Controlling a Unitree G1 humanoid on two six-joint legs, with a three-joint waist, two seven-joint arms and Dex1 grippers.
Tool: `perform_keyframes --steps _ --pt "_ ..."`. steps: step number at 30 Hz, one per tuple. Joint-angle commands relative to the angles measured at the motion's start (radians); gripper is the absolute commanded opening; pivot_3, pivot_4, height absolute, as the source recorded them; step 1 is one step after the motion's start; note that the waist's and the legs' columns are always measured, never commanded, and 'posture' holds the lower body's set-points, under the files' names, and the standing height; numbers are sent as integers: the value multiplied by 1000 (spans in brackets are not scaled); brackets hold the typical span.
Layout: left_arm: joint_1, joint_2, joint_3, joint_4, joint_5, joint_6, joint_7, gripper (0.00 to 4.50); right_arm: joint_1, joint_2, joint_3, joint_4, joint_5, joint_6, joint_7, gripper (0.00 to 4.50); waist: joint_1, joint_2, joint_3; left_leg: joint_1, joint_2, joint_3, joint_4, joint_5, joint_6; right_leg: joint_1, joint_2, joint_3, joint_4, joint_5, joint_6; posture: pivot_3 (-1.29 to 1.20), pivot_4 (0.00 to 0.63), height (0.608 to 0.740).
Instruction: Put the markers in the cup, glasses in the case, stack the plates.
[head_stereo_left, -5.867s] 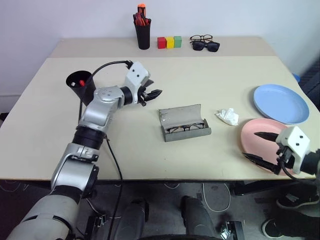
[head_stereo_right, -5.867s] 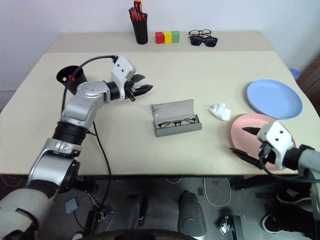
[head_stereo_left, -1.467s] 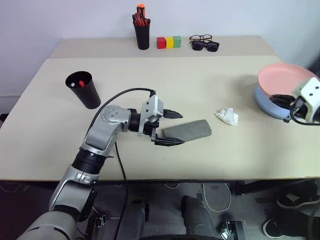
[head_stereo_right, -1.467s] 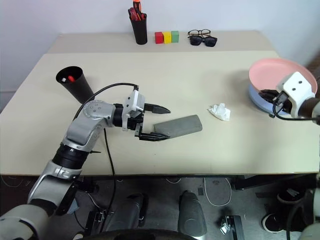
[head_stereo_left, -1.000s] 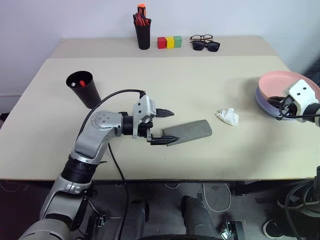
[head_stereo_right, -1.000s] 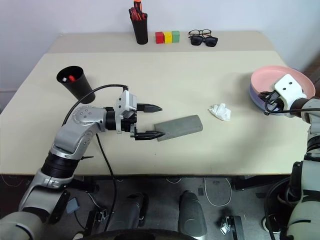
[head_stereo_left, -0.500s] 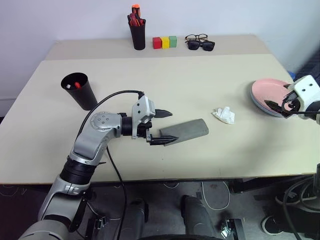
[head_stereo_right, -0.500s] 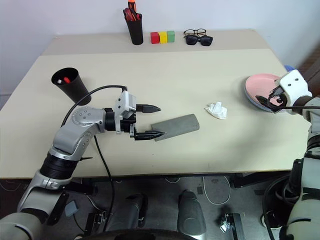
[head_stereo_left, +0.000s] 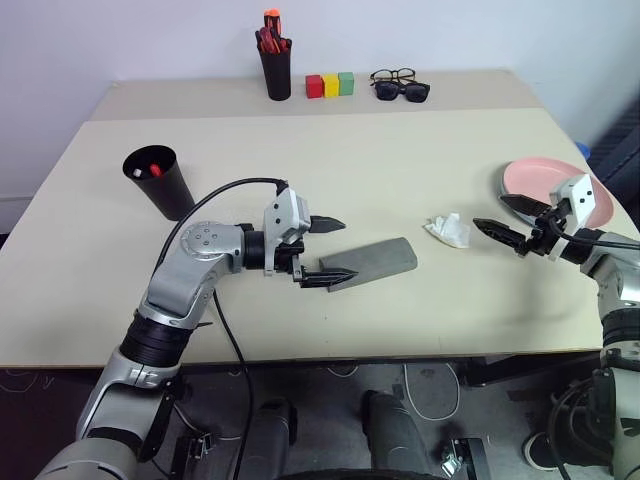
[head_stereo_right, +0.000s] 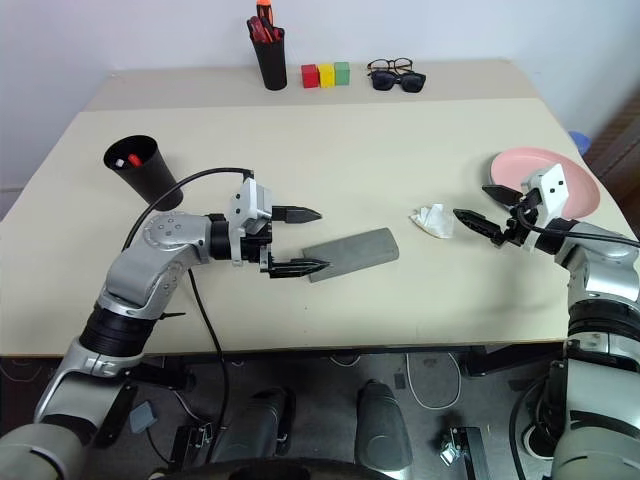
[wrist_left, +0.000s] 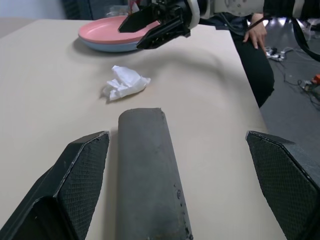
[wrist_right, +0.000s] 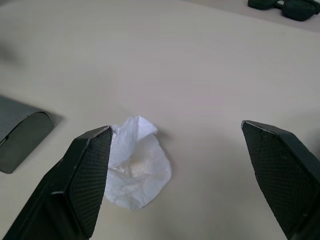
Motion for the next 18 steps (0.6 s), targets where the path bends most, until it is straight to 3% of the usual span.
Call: perform_keyframes --steps 1,18 --pt "4 22 31 -50 -27 8 -1 4500 10 42 -5 -47 23 13 -25 4199 1 0 0 0 0 0 0 0 0 0 0 0 0 0 0 0 150 740" --pt "18 40 28 -75 -42 17 6 4500 -31 146 72 135 -70 -55 -115 4199 3 0 0 0 0 0 0 0 0 0 0 0 0 0 0 0 150 740"
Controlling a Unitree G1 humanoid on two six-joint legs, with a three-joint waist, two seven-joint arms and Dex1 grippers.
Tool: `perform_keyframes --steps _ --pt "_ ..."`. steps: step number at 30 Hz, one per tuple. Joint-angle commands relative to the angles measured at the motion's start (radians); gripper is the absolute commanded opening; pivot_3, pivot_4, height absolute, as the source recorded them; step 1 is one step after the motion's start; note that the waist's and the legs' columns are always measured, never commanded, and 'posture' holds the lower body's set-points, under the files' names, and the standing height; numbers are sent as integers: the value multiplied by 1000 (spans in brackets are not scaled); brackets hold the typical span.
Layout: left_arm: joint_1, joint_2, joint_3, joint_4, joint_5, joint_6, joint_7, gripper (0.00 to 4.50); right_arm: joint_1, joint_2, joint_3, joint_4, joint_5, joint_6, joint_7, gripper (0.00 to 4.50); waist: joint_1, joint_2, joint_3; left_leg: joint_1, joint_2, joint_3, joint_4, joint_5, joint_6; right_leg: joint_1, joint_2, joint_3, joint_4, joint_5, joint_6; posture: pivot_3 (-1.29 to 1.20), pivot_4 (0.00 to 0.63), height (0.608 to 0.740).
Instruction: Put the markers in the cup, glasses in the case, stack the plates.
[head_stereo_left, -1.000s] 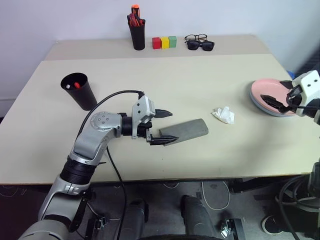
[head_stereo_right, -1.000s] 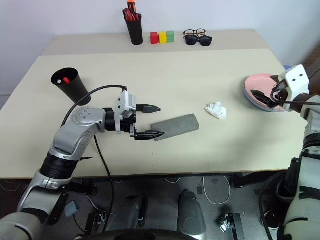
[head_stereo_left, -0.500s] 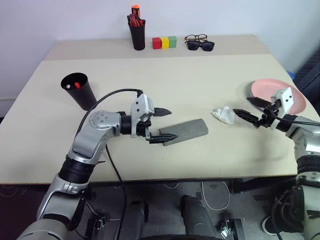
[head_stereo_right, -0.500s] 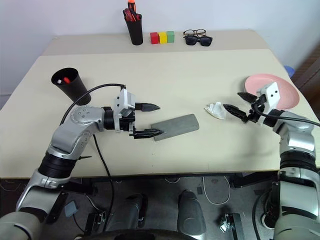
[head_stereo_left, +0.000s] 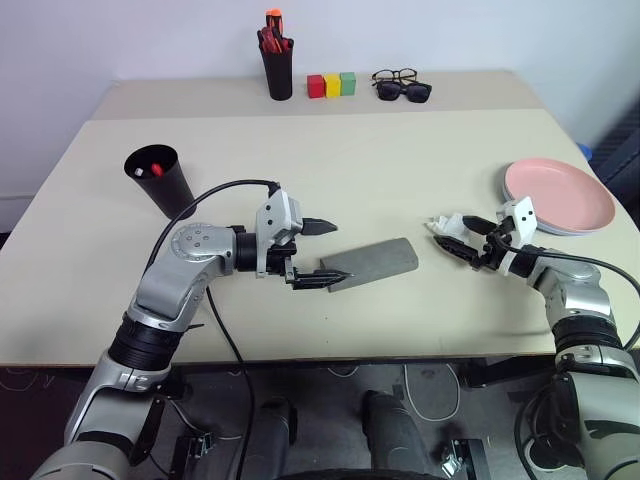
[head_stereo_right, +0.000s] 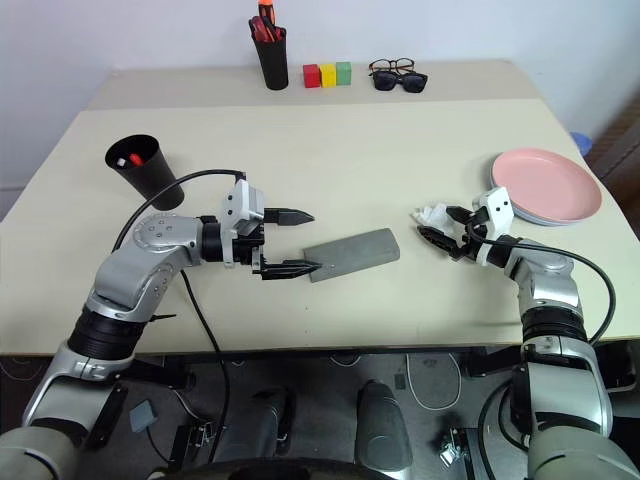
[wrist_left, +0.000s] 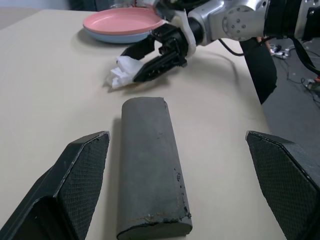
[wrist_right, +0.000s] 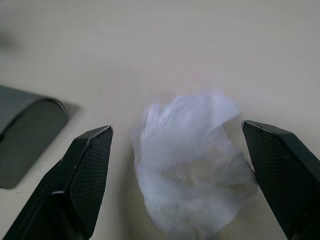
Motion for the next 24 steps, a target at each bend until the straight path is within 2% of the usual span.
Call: perform_keyframes --steps 1,2,5,10,17,24 --pt "-1 4 20 -48 -21 -1 6 4500 -24 5 -3 34 -17 -32 -27 4199 0 0 0 0 0 0 0 0 0 0 0 0 0 0 0 0 150 740" --pt "0 4 21 -49 -21 0 9 4500 -26 6 -5 41 -17 -35 -33 4199 -1 0 0 0 0 0 0 0 0 0 0 0 0 0 0 0 150 740" --pt "-1 2 20 -51 -21 2 14 4500 -36 4 -6 72 -29 -59 -66 3349 0 0 0 0 0 0 0 0 0 0 0 0 0 0 0 0 150 740" --pt "-5 -1 17 -46 -22 1 19 4500 -50 5 -17 94 -36 -104 -114 842 -1 0 0 0 0 0 0 0 0 0 0 0 0 0 0 0 150 740" --pt "-13 -6 12 -39 -22 -4 25 4500 -96 -12 -58 109 -16 -170 -179 842 -1 0 0 0 0 0 0 0 0 0 0 0 0 0 0 0 150 740" --pt "-9 -18 9 -48 -21 -2 40 4500 -208 -120 -100 259 -70 -274 -385 842 2 0 0 0 0 0 0 0 0 0 0 0 0 0 0 0 150 740"
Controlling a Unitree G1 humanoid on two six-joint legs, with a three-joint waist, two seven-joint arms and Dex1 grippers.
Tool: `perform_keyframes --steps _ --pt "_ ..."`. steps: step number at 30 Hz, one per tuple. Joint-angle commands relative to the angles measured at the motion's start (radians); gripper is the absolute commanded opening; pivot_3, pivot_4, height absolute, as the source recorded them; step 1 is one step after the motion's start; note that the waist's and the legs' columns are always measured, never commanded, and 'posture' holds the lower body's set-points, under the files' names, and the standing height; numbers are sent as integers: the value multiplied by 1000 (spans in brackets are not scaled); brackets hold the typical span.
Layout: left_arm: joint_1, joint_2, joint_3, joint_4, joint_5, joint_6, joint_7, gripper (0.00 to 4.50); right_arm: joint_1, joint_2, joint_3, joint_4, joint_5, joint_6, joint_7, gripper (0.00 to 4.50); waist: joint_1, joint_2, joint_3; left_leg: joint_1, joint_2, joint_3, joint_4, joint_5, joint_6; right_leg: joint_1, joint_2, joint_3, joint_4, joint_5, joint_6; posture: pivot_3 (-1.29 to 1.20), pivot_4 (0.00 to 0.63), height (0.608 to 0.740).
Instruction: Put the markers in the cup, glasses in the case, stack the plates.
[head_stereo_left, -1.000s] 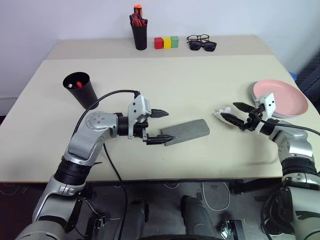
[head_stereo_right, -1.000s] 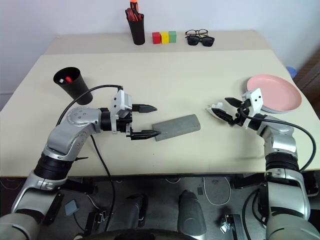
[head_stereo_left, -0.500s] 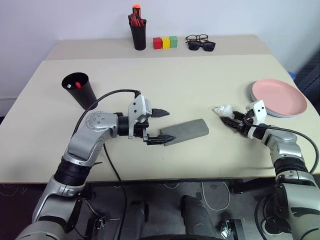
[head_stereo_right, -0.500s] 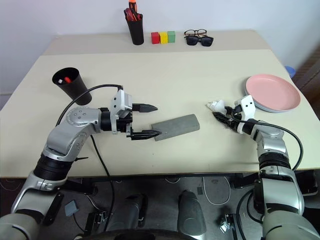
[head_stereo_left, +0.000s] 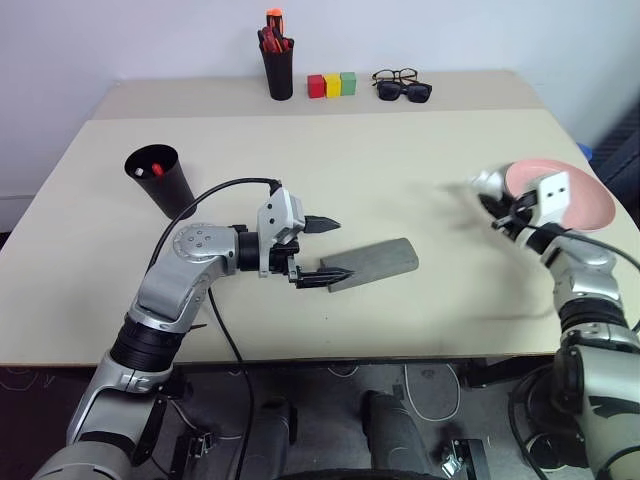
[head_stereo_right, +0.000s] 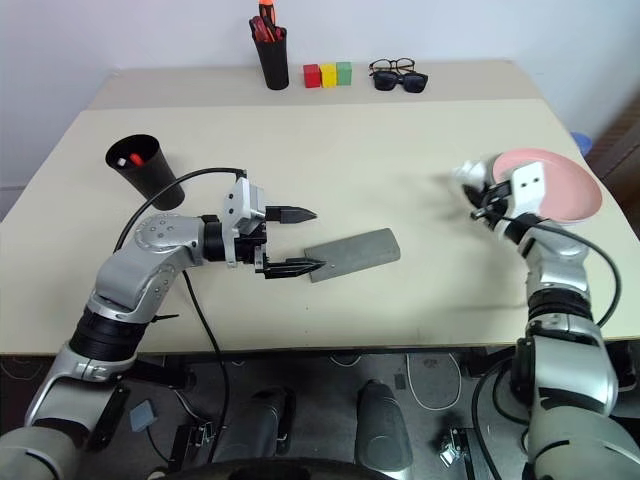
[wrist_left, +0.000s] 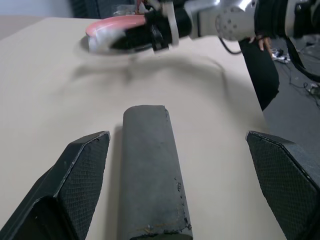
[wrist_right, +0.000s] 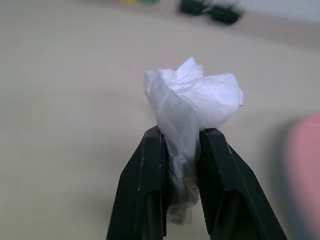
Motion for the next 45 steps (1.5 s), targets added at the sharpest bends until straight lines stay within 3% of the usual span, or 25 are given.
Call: perform_keyframes --steps 1,12,15,20,21,26,30,33,36,40,45 --pt "-8 -5 9 -35 -10 -5 9 4500 -53 -61 -34 54 -20 -57 -88 842 0 0 0 0 0 0 0 0 0 0 0 0 0 0 0 0 150 740" --pt "12 -10 27 -59 -20 10 61 4500 -156 -177 -18 218 -126 -38 -335 842 -4 0 0 0 0 1 -1 0 0 0 0 1 -1 0 0 0 150 740" --pt "17 -9 31 -62 -17 16 78 4500 -160 -188 -28 237 -131 -7 -360 1692 -4 0 0 0 0 1 -1 0 0 0 0 1 -1 0 0 0 150 740" --pt "19 -6 34 -64 -16 19 92 4500 -160 -200 -35 244 -145 -1 -409 4172 -3 0 0 0 0 1 -1 0 0 0 0 1 -1 0 0 0 150 740" --pt "19 -6 35 -62 -16 20 95 4500 -161 -204 -37 243 -144 -4 -415 4479 -3 0 0 0 0 1 -1 0 0 0 0 1 -1 0 0 0 150 740" --pt "23 -16 35 -45 1 -4 120 4500 -156 -226 -50 233 -136 -29 -418 4479 -3 0 0 0 0 1 -1 0 0 0 0 1 -1 0 0 0 150 740" --pt "27 -66 53 20 63 -103 213 4500 -147 -227 -76 204 -104 -85 -333 4479 -4 0 0 0 0 1 -1 0 0 0 0 1 -1 0 0 0 150 740" --pt "36 -119 77 94 126 -217 313 4500 -100 -214 -91 148 -65 -149 -183 4479 -4 0 0 0 0 1 -1 0 0 1 0 1 -2 0 0 0 150 740" --pt "46 -128 89 122 117 -200 321 4500 -24 -206 -110 55 2 -113 -10 4479 -2 0 0 0 0 1 -1 0 0 1 0 1 -2 0 0 0 150 740" --pt "95 -119 106 97 111 -201 336 4500 179 -207 -141 -199 103 -40 158 4479 1 0 0 0 0 1 -1 0 0 1 0 1 -2 0 0 0 150 740" --pt "184 -95 144 21 102 -201 350 4500 512 -226 -227 -573 213 132 227 4479 5 0 0 0 0 0 0 0 1 0 0 1 -1 0 0 0 150 740"
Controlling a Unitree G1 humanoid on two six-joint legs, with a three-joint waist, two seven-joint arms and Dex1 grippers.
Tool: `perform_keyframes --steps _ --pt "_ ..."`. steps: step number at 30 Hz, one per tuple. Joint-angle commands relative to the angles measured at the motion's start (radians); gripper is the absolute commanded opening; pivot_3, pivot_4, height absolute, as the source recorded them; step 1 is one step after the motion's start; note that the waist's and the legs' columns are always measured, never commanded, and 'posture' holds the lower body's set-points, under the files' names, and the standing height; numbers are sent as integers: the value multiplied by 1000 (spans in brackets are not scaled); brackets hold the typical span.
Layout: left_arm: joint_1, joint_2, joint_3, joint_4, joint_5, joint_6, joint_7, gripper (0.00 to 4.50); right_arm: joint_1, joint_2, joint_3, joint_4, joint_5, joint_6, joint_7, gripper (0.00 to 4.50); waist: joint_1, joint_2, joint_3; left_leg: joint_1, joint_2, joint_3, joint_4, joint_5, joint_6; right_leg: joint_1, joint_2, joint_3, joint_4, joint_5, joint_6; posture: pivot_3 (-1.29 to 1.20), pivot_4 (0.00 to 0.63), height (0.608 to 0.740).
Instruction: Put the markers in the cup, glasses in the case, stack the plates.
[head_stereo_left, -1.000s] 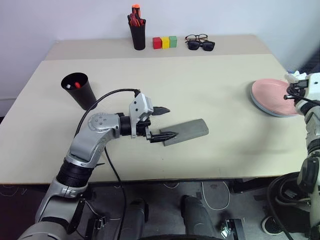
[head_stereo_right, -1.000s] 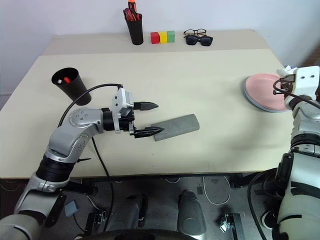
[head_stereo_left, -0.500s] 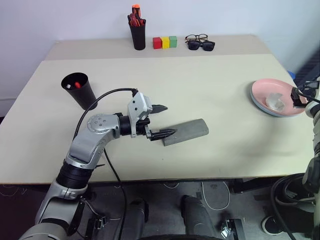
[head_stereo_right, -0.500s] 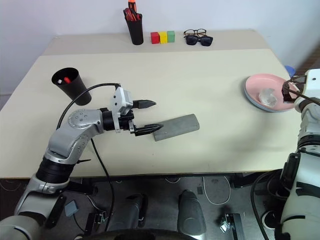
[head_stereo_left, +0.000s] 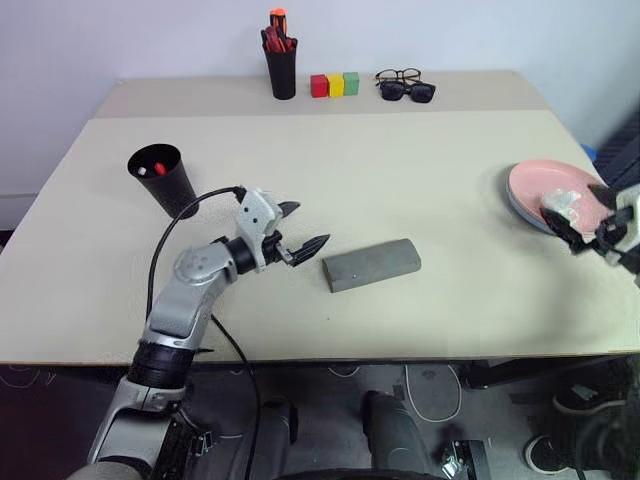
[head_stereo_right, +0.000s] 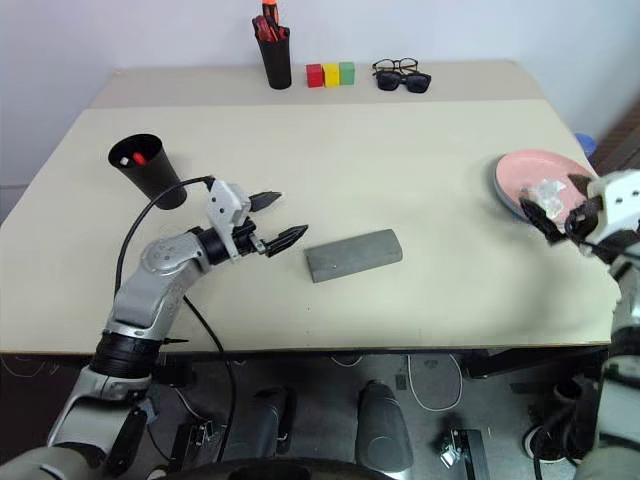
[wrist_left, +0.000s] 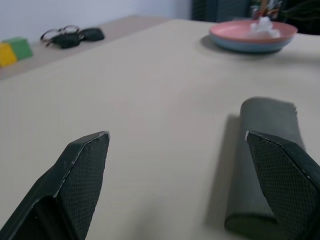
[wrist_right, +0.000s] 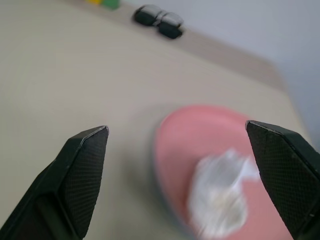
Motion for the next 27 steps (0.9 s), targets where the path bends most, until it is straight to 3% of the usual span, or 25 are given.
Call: perform_keyframes --steps 1,7,12,20,27 --pt "42 25 49 -79 -15 -23 4 4500 156 -37 -104 -250 88 101 34 4479 0 0 0 0 0 0 0 0 0 0 0 0 0 0 0 0 150 740" --pt "135 87 135 -132 -51 -6 -10 4500 500 -15 -315 -558 163 238 42 4479 -3 2 -1 1 1 0 0 0 0 1 0 0 1 -2 -4 0 150 740" --pt "207 132 173 -189 -72 22 -10 4500 690 20 -458 -700 203 313 48 4479 0 1 -2 1 1 1 1 0 0 1 0 0 0 -2 -4 0 150 740" --pt "248 148 186 -248 -89 40 3 4500 806 85 -534 -810 231 357 44 4479 16 1 -2 1 1 1 1 0 0 1 0 0 -1 -5 -1 0 150 740" --pt "278 161 182 -269 -116 40 -23 4500 820 99 -540 -843 245 372 39 4479 27 2 -2 0 1 1 1 -1 0 1 0 0 -2 -5 -1 0 150 740"
